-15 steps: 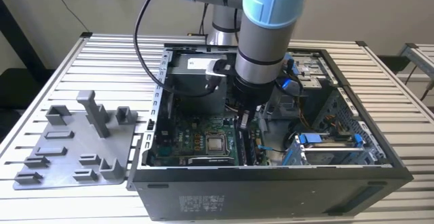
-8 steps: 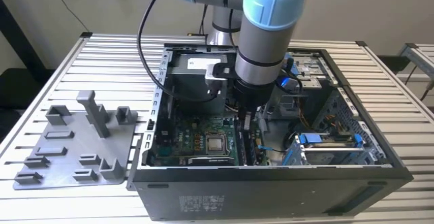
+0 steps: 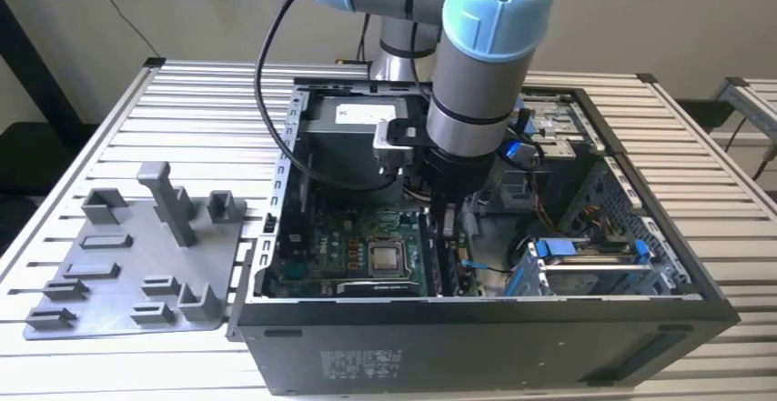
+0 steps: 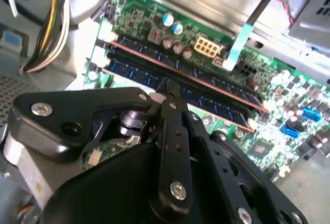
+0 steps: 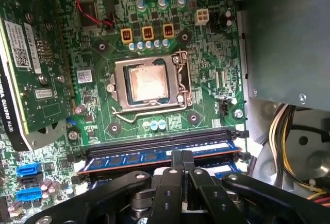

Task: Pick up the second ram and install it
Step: 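Press down the second ram until it locks into place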

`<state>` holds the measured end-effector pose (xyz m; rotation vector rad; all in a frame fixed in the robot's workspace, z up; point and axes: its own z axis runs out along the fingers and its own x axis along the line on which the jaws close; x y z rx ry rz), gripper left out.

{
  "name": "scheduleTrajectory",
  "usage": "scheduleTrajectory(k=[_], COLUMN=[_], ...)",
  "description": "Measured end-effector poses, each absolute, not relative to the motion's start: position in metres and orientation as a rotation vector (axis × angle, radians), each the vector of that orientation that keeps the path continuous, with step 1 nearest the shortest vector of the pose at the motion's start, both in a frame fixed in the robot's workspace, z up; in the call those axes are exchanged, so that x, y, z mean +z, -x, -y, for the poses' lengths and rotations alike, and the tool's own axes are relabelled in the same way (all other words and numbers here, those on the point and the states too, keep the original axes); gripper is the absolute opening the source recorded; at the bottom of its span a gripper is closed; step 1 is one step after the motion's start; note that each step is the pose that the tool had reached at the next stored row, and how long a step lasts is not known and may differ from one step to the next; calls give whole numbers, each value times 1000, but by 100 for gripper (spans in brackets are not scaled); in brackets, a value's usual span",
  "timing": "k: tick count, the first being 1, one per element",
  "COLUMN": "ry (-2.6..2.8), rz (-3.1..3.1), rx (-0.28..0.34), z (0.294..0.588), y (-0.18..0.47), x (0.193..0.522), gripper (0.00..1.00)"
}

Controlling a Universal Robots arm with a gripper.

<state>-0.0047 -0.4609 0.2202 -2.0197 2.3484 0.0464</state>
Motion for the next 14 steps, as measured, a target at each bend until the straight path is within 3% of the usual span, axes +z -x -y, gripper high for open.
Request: scheduleTrajectory(k=[14], ry=[2023], rz=[-2356], rx=[60], z=[461], y=[4], x=[243], gripper=[11])
